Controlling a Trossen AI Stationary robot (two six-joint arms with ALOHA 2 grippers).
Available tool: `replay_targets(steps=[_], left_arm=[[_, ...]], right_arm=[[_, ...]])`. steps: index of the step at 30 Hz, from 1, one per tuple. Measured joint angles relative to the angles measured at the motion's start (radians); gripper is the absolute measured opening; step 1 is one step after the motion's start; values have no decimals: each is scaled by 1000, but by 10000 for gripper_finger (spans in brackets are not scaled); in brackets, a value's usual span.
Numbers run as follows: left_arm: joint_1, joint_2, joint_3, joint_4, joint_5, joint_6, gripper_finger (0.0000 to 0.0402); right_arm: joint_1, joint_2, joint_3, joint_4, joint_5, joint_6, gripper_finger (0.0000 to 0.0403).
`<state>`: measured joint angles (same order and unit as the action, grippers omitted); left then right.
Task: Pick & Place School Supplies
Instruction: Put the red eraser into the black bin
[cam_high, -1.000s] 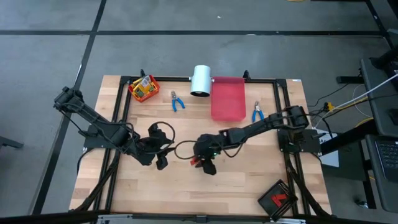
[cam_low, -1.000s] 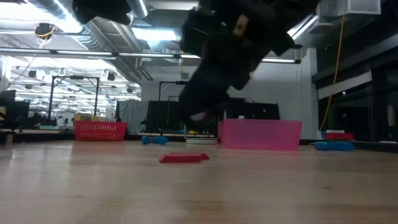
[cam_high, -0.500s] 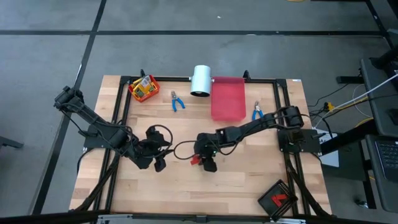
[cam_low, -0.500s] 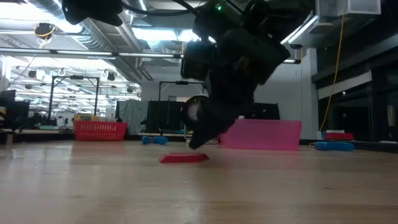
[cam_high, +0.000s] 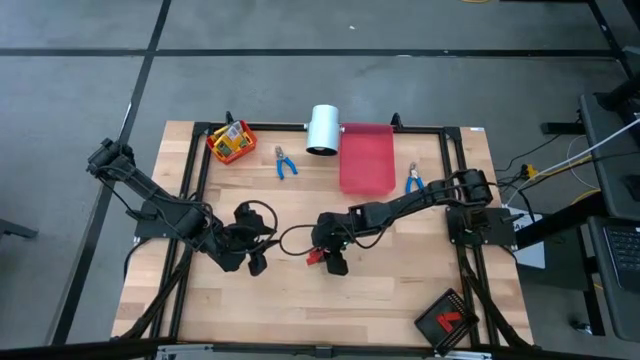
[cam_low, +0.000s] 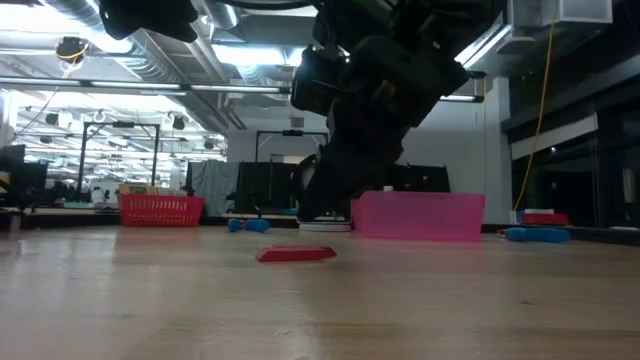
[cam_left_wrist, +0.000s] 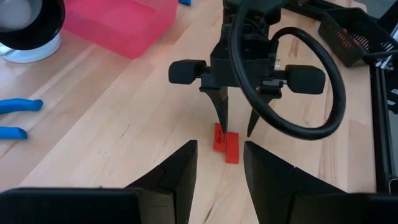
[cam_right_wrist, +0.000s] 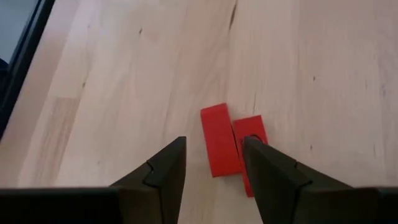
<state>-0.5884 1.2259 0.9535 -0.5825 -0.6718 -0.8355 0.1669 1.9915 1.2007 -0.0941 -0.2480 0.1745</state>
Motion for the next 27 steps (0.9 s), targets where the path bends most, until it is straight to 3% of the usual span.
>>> replay_targets(steps=[19,27], left_arm=[[0,0,0,-2,-2,-8,127],[0,0,0,-2,-8,-19,127]], right_arm=[[-5,2,-60,57,21,7,163],[-18,38,-59,102,-5,20,145]])
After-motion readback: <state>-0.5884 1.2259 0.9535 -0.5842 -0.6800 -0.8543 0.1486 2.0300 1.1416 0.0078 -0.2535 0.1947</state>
